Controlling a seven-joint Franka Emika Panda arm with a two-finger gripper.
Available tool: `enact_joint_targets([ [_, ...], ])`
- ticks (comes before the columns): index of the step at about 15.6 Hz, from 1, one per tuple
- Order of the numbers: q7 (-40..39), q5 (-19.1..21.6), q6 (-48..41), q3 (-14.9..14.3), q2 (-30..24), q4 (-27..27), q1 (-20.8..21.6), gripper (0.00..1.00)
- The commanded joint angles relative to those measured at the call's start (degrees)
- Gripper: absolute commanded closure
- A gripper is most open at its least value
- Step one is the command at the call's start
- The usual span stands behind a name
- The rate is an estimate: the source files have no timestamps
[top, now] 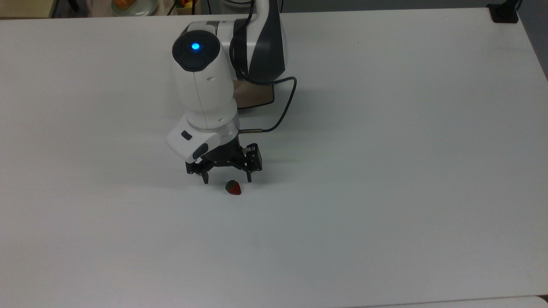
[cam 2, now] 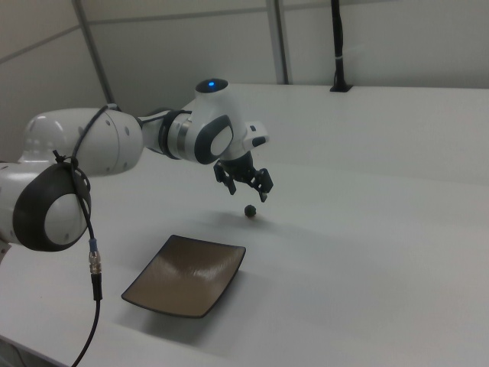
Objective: Strawberries on a ceramic plate
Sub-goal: 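Move the open gripper over the red strawberry and lower it, then close the gripper on the red strawberry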
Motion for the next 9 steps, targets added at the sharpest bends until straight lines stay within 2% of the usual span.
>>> enact_joint_targets([
  [1, 0.6, 0.1, 3.3, 0.8, 1.6, 0.2, -0.1, 0.00],
  [6, 0.1, -1.2, 5.3, 1.1, 2.5, -0.4, -0.1, 0.00],
  [9, 0.0, -2.5, 5.3, 1.2, 2.5, -1.1, -0.1, 0.08],
])
